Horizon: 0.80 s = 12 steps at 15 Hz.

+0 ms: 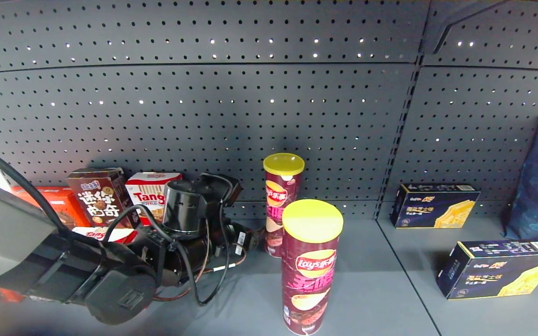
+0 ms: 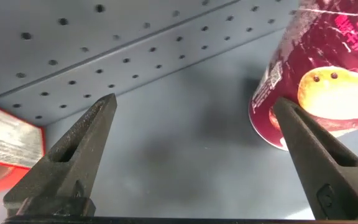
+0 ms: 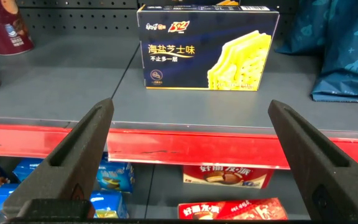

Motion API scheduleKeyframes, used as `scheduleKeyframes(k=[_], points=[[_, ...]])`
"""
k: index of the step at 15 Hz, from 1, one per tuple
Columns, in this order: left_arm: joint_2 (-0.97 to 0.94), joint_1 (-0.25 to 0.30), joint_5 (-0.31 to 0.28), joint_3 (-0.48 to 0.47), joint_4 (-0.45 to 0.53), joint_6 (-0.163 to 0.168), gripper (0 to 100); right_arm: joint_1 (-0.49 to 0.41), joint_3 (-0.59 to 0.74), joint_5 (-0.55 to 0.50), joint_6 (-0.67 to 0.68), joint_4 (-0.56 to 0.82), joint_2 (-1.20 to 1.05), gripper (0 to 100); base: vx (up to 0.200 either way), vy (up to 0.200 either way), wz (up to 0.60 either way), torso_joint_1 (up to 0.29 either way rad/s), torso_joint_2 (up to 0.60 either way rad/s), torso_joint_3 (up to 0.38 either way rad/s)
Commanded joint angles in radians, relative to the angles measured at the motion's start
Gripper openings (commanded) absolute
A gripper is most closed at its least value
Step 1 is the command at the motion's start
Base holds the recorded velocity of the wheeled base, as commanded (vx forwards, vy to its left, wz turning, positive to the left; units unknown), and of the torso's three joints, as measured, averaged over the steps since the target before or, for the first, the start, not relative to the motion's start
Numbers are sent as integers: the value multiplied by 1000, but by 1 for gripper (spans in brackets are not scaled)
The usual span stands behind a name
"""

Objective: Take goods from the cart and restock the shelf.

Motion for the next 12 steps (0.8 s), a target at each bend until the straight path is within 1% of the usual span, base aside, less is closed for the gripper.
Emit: scheduleKeyframes(k=[1, 5, 9, 12], points=[[1, -6, 0, 1, 0, 0, 100, 0, 0, 1, 0, 0, 1, 100, 0, 0, 0, 0, 0, 0], [3, -20, 0, 3, 0, -14, 100, 0, 0, 1, 0, 0, 1, 100, 0, 0, 0, 0, 0, 0], [3, -41, 0, 1, 1, -14, 100, 0, 0, 1, 0, 0, 1, 100, 0, 0, 0, 0, 0, 0], [3, -44, 0, 0, 1, -16, 100, 0, 0, 1, 0, 0, 1, 100, 0, 0, 0, 0, 0, 0]])
